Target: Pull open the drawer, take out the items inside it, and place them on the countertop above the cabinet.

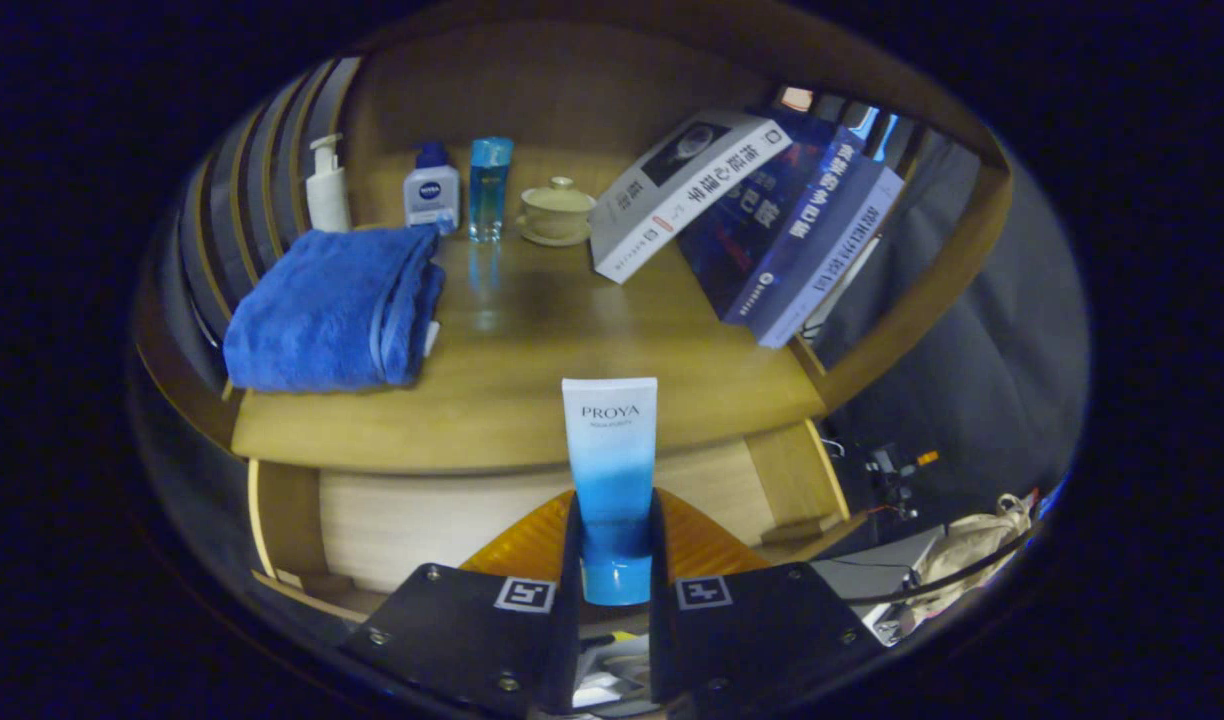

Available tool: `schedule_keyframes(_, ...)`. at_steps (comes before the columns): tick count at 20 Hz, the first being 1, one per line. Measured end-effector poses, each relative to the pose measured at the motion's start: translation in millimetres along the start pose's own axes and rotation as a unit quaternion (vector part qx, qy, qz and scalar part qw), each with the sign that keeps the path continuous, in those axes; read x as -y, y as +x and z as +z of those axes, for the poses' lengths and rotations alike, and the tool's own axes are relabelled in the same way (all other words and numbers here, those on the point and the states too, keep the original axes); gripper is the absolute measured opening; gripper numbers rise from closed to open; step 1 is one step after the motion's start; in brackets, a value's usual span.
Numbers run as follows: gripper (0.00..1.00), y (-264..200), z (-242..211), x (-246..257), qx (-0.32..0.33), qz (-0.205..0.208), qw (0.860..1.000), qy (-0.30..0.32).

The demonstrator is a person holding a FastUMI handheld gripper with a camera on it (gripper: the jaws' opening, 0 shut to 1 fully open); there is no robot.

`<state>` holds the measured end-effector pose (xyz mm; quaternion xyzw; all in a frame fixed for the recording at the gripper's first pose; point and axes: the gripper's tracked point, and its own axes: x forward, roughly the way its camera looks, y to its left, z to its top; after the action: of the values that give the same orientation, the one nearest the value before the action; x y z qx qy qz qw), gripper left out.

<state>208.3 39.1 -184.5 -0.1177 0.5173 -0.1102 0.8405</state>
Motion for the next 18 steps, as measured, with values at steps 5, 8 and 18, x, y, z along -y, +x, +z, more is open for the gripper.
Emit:
schedule_keyframes(5, 0.29, 30.9, 27.1, -10.3, 0.024, 0.042, 0.999, 0.005)
schedule_keyframes(8, 0.29, 48.5, 30.1, -10.2, 0.026, 0.054, 0.998, 0.007)
schedule_keyframes(18, 0.29, 75.0, 62.1, -20.8, 0.075, 0.123, 0.989, 0.037)
